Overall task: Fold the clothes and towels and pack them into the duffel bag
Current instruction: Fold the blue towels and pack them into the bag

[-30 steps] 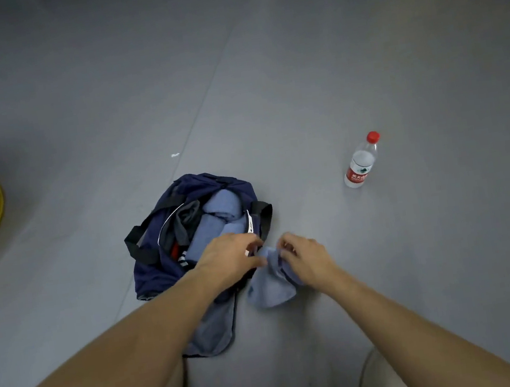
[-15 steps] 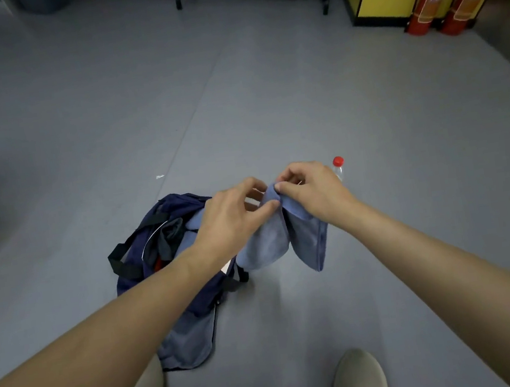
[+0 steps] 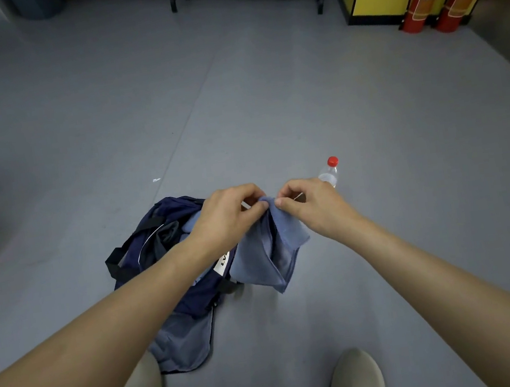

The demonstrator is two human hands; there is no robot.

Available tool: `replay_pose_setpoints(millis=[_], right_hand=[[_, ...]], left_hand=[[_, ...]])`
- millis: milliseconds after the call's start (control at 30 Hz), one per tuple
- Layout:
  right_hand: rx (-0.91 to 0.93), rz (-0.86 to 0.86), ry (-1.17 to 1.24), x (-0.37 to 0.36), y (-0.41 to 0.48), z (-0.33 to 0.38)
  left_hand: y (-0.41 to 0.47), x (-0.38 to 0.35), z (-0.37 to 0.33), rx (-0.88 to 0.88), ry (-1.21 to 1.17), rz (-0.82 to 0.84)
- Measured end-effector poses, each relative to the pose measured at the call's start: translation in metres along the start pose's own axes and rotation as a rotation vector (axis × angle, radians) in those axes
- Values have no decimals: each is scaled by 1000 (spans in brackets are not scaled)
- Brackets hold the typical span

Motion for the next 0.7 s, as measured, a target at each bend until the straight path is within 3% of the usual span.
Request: replay_pose_setpoints(millis=[200, 467, 700], right_hand=[[42, 100, -104, -11, -6, 14], [29, -2, -238, -16, -5, 12], [72, -120, -550, 6, 14, 11]], left_hand=[[2, 1, 8, 35, -57, -39], [4, 4, -1, -42, 27, -28], [23, 23, 25, -101, 457, 4]])
Point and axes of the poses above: each hand's wrist, its own y-axis towards the middle knuckle, its own x-axis out of the back of the hand, z = x × y, the point moved 5 cm from there along y, towards the middle knuckle, and after that the axes turned 10 degrees about -y, right-handed, at the moved point
